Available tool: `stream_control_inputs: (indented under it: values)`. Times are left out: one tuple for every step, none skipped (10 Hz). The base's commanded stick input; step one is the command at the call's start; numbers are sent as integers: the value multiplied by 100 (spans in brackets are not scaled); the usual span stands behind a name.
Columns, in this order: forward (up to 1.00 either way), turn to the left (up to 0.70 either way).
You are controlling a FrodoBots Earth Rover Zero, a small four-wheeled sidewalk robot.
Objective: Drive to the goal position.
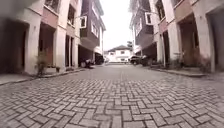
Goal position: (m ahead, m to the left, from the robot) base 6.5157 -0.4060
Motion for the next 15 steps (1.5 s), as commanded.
stream_control_inputs:
  values:
    - [70,0]
    - [70,0]
    - [70,0]
    - [70,0]
    - [70,0]
    - [70,0]
    - [70,0]
    - [70,0]
    - [70,0]
    - [70,0]
    - [70,0]
    - [70,0]
    - [70,0]
    - [70,0]
    - [70,0]
